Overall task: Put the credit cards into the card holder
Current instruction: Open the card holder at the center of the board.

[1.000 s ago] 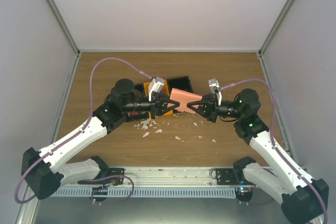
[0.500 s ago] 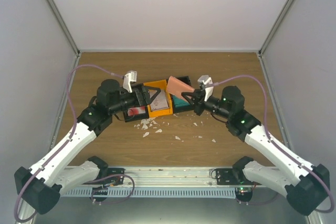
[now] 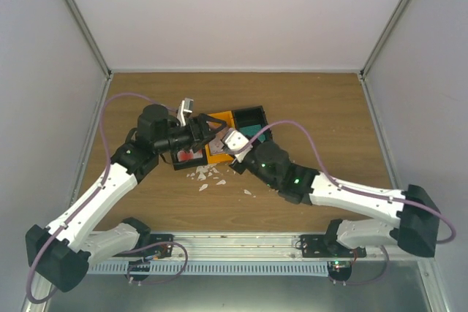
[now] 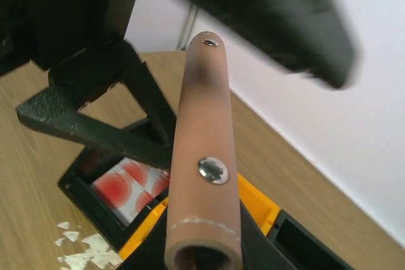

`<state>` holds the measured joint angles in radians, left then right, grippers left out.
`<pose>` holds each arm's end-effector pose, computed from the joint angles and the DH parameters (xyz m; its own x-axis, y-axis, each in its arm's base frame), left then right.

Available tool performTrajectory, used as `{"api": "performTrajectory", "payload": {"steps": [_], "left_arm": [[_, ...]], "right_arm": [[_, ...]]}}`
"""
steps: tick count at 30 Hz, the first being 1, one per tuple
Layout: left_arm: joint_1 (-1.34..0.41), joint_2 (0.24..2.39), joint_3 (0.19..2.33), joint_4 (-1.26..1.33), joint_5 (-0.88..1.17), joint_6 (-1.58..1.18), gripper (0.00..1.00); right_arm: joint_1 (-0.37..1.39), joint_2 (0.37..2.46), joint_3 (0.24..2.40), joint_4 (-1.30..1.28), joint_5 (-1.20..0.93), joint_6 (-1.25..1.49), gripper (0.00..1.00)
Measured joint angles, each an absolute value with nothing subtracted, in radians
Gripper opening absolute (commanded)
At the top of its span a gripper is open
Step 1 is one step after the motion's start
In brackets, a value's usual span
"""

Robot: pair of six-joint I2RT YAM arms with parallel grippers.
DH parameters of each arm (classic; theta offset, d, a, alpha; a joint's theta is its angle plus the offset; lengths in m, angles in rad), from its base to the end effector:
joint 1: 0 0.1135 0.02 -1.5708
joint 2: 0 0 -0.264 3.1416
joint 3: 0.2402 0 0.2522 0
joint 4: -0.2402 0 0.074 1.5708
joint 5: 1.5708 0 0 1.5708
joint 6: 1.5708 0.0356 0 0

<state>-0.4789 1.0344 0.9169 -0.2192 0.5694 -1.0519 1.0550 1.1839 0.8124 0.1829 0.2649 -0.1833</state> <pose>0.1984 -0.1246 0.3369 -0.8746 -0.3700 -0.3134 0.1618 0.3866 -0.9079 0.1447 0.2362 0.3047 0.0390 -0.2879 -0.9569 -0.7176 0.6583 -0.2273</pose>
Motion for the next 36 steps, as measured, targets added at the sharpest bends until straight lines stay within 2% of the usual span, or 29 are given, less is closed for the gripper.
{"api": "performTrajectory", "payload": {"steps": [4,11,13,16,19,21,26,31,36], "left_arm": [[-0.458,1.037,0.915,-0.232,0.586,-1.072,0.69],[-0.42,1.038,0.872,-0.255,0.582,-1.076,0.23],[-0.414,1.037,0.868,-0.263,0.584,-1.077,0.12],[-0.411,1.037,0.867,-0.273,0.589,-1.08,0.0],[-0.404,1.037,0.867,-0.274,0.587,-1.051,0.0],[-0.397,1.037,0.867,-0.275,0.582,-1.02,0.0],[-0.39,1.042,0.867,-0.274,0.578,-0.899,0.0],[-0.39,1.06,0.868,-0.274,0.593,-0.762,0.0],[-0.39,1.075,0.869,-0.271,0.642,-0.674,0.0]], "right_arm": [[1.131,1.268,0.82,0.252,0.405,-0.31,0.01],[1.185,1.334,0.833,0.302,0.527,-0.429,0.02],[1.189,1.341,0.833,0.301,0.538,-0.442,0.11],[1.193,1.343,0.833,0.288,0.546,-0.446,0.48],[1.198,1.341,0.839,0.255,0.529,-0.405,0.68],[1.2,1.325,0.839,0.214,0.493,-0.358,0.75],[1.159,1.205,0.839,0.095,0.345,-0.173,0.78],[1.029,1.069,0.836,0.044,0.184,0.089,0.77],[0.918,1.11,0.894,-0.039,0.079,0.329,0.75]]}}
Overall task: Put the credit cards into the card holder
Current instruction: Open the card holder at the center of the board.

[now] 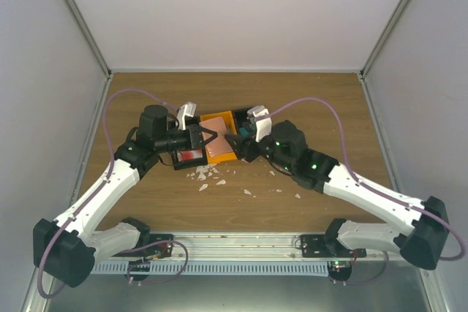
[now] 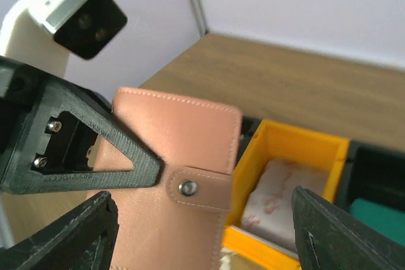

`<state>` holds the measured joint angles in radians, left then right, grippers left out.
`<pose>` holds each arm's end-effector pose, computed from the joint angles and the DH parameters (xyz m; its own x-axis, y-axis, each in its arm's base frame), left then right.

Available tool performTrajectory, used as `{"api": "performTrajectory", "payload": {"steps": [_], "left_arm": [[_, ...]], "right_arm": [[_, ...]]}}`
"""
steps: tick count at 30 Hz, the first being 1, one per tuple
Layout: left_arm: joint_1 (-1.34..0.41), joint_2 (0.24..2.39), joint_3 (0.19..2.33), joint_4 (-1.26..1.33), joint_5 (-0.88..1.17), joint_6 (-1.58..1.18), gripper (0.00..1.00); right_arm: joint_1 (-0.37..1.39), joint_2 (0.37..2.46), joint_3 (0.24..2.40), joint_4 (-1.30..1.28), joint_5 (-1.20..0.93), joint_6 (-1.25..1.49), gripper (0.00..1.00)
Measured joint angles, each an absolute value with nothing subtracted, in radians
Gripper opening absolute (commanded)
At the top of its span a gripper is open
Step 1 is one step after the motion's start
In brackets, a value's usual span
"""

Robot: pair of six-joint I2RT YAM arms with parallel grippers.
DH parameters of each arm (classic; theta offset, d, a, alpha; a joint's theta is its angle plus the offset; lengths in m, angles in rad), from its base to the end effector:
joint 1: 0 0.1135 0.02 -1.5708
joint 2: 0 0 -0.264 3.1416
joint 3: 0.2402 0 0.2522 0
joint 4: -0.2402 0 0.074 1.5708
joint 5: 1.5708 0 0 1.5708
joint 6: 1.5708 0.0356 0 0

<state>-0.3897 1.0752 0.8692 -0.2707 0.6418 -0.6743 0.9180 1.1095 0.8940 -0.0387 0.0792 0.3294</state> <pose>0.2117 -0.1100 0.3073 -0.8287 -0.2003 -0.5226 0.3571 0.5298 -0.7693 0.1605 0.2053 0.3286 -0.3856 0.0265 -0.9223 -0.6559 0.6951 0.2943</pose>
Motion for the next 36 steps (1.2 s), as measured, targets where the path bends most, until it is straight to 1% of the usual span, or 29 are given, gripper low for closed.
{"api": "performTrajectory", "payload": {"steps": [5,8,14,19,22,28,31,36], "left_arm": [[-0.39,1.081,0.869,-0.245,0.686,-0.632,0.0],[-0.39,1.083,0.869,-0.242,0.702,-0.616,0.0],[-0.385,1.086,0.869,-0.244,0.706,-0.601,0.0],[-0.384,1.087,0.869,-0.239,0.707,-0.599,0.0],[-0.383,1.097,0.869,-0.222,0.709,-0.601,0.0],[-0.377,1.126,0.869,-0.197,0.728,-0.61,0.0],[-0.376,1.13,0.869,-0.198,0.733,-0.613,0.0],[-0.375,1.136,0.869,-0.199,0.738,-0.614,0.0]], "right_arm": [[0.908,1.229,0.978,-0.113,0.0,0.445,0.73],[0.907,1.272,0.995,-0.155,-0.009,0.487,0.69],[0.903,1.296,1.015,-0.207,0.019,0.544,0.59],[0.904,1.3,1.016,-0.219,0.063,0.558,0.56],[0.906,1.304,1.014,-0.209,0.092,0.552,0.59],[0.9,1.304,0.975,-0.144,0.118,0.51,0.72],[0.895,1.304,0.963,-0.123,0.113,0.474,0.76],[0.888,1.303,0.949,-0.102,0.101,0.439,0.78]]}}
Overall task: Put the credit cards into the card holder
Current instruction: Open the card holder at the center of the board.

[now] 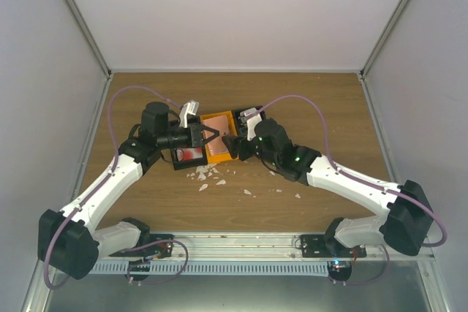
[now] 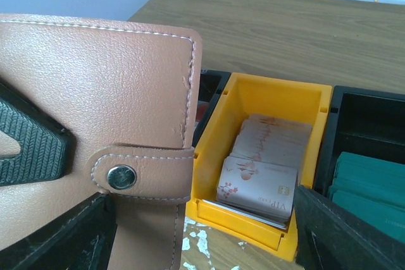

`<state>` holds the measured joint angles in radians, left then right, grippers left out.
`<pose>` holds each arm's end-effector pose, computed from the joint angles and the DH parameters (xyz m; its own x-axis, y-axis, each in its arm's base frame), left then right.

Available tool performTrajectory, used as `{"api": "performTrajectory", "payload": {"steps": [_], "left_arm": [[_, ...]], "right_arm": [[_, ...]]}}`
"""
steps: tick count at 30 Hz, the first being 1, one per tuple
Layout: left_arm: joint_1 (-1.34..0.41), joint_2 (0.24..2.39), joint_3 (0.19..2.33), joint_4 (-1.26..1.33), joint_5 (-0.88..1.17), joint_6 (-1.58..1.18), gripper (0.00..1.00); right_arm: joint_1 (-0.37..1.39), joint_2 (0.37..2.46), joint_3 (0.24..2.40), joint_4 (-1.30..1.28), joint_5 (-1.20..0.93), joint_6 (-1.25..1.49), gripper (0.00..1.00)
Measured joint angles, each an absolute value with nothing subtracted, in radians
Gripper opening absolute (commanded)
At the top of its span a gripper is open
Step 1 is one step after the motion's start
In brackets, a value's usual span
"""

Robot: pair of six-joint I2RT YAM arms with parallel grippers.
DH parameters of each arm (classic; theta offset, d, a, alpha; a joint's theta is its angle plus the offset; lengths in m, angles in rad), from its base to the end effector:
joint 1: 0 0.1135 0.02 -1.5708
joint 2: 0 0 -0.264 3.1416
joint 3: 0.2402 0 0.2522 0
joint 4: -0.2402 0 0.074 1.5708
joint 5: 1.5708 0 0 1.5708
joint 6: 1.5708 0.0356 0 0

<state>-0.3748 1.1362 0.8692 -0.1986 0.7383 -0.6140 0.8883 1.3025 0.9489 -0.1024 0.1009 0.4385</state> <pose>0.2244 -0.1140 0.3012 -0.8199 -0.1354 -0.5563 0.4380 0.4773 -0.7618 0.1913 0.2296 0.2913 -0.5551 -0.0131 -0.8317 -0.5294 0.7768 0.3410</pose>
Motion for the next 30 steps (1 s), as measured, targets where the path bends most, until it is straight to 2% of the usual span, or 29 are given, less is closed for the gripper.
{"api": "performTrajectory", "payload": {"steps": [24,27,30], "left_arm": [[-0.377,1.151,0.869,-0.213,0.776,-0.591,0.0],[-0.377,1.151,0.869,-0.214,0.781,-0.591,0.0],[-0.377,1.151,0.869,-0.213,0.781,-0.591,0.0]], "right_arm": [[0.83,1.276,0.881,0.018,-0.047,0.461,0.84],[0.826,1.275,0.881,0.023,-0.047,0.471,0.83],[0.826,1.275,0.881,0.023,-0.036,0.479,0.75]]}}
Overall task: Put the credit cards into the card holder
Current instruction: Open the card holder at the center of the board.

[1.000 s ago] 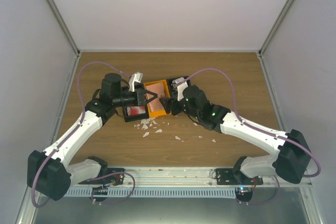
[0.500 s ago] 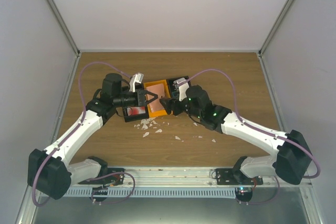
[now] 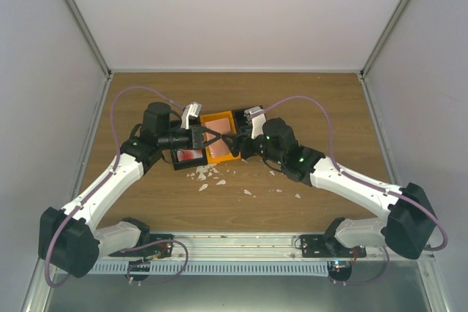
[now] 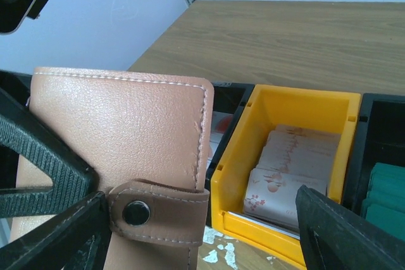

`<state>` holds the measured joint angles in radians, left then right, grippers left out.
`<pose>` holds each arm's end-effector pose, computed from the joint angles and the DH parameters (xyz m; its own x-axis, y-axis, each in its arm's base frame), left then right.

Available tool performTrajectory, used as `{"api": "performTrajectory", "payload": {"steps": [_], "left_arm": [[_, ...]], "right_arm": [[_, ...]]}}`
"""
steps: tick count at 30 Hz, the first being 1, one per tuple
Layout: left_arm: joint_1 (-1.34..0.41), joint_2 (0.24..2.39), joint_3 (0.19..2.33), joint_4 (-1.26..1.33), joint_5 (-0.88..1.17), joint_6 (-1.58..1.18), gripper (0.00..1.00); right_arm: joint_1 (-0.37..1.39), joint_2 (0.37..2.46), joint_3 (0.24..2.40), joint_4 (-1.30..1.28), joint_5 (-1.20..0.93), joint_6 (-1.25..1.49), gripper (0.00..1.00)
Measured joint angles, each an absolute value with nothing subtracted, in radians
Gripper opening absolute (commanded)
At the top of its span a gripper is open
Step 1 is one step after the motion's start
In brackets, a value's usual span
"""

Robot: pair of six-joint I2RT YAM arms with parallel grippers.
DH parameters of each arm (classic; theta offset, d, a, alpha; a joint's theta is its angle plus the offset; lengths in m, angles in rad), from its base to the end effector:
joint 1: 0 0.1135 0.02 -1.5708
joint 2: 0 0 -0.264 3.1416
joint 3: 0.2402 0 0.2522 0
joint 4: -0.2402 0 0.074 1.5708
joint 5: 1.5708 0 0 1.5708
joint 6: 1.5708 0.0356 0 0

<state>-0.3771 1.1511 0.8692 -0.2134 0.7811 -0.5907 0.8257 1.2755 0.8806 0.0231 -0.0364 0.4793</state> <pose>0.2248 -0.1160 0.2969 -0.8334 -0.0953 -0.5444 0.4494 0.4564 -0.7679 0.1987 0.2173 0.2874 -0.5679 0.0641 -0.8206 -0.5586 0.7023 0.4414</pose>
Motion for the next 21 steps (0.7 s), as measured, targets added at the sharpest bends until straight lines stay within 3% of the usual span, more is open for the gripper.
{"api": "performTrajectory", "payload": {"steps": [4,12,21], "left_arm": [[-0.378,1.151,0.869,-0.214,0.766,-0.59,0.0],[-0.382,1.14,0.869,-0.25,0.74,-0.58,0.0],[-0.382,1.139,0.869,-0.258,0.735,-0.568,0.0]], "right_arm": [[0.836,1.277,0.899,-0.009,0.019,0.496,0.67],[0.819,1.274,0.923,-0.203,0.267,0.535,0.65],[0.819,1.172,0.922,-0.175,0.083,0.513,0.66]]}}
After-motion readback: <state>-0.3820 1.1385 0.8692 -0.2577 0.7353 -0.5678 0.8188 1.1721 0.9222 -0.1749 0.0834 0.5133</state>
